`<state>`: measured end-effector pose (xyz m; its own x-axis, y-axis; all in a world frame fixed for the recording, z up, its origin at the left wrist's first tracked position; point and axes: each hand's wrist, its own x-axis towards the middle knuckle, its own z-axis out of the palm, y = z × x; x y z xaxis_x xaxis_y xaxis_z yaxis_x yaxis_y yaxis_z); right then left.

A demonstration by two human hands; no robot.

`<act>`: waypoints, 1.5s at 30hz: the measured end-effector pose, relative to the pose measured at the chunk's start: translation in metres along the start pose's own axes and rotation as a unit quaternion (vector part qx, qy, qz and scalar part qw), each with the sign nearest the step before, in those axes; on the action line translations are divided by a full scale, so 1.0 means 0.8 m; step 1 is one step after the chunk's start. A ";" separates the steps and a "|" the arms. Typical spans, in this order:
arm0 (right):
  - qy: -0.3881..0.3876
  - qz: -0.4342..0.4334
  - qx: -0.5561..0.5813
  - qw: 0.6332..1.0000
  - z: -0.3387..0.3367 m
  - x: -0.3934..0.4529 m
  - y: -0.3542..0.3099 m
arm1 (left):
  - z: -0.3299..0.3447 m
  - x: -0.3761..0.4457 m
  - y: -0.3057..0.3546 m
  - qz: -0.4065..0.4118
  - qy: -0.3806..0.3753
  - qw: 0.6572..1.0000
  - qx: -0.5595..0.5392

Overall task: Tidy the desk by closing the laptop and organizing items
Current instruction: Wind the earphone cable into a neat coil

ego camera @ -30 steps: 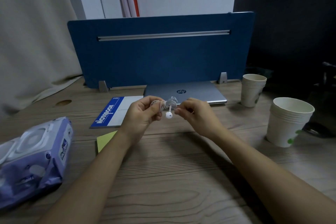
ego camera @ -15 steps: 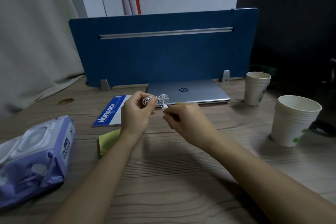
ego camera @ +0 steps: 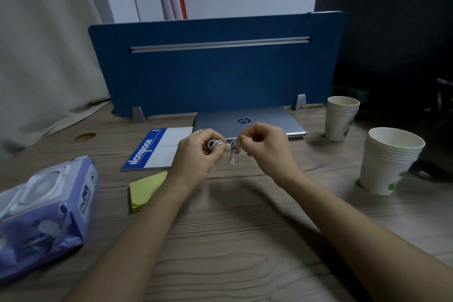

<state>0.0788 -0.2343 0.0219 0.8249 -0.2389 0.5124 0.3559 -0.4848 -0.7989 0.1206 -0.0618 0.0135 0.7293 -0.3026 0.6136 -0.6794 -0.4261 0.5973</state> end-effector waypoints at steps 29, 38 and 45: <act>-0.282 0.221 0.222 0.907 0.002 -0.002 0.019 | -0.016 -0.001 -0.022 -0.115 -0.067 0.977 -0.166; -0.195 0.228 0.182 0.936 0.026 -0.014 0.013 | -0.011 0.003 -0.025 -0.110 0.038 0.983 -0.143; -0.099 -0.042 -0.080 0.991 0.013 -0.010 0.006 | -0.012 0.002 -0.024 -0.119 0.076 0.986 -0.088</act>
<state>0.0783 -0.2262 0.0110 0.8703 -0.0304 0.4915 0.3665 -0.6268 -0.6876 0.1339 -0.0458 0.0084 0.8583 -0.0743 0.5077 -0.5036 -0.3117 0.8058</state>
